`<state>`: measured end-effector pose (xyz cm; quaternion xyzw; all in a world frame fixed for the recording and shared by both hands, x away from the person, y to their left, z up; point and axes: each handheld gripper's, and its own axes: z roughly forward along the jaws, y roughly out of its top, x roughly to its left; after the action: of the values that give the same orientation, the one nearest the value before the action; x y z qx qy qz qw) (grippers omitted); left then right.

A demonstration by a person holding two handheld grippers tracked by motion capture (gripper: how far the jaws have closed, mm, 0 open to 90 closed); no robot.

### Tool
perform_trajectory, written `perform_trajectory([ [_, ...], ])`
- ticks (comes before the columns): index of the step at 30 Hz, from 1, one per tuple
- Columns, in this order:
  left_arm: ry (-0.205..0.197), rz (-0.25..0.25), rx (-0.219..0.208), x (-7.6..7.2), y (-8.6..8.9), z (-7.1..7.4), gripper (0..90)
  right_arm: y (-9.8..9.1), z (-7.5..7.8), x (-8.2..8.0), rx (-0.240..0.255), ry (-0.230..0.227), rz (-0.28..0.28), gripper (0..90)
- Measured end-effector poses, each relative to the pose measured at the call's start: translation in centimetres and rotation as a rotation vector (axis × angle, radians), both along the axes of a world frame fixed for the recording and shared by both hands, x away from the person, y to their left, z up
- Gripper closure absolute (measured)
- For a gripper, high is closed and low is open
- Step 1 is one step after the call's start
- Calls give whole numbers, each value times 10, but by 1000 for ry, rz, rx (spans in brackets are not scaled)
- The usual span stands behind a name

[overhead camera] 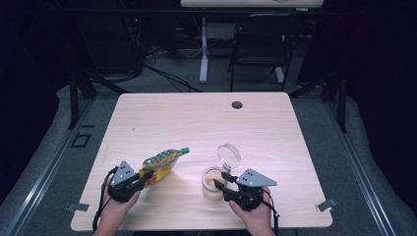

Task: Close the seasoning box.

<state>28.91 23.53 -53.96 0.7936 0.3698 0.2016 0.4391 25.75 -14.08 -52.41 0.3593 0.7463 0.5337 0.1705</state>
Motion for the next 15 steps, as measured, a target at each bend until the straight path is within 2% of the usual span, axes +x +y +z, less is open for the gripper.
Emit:
perform_trajectory([
  [4, 26, 9, -11, 2, 4, -1, 869, -1, 1, 0, 2, -2, -2, 604],
  [10, 65, 37, -81, 7, 11, -7, 868, -2, 0, 2, 8, 3, -4, 604],
  [15, 92, 50, -114, 12, 17, -11, 865, -3, -1, 3, 6, 7, -4, 604],
])
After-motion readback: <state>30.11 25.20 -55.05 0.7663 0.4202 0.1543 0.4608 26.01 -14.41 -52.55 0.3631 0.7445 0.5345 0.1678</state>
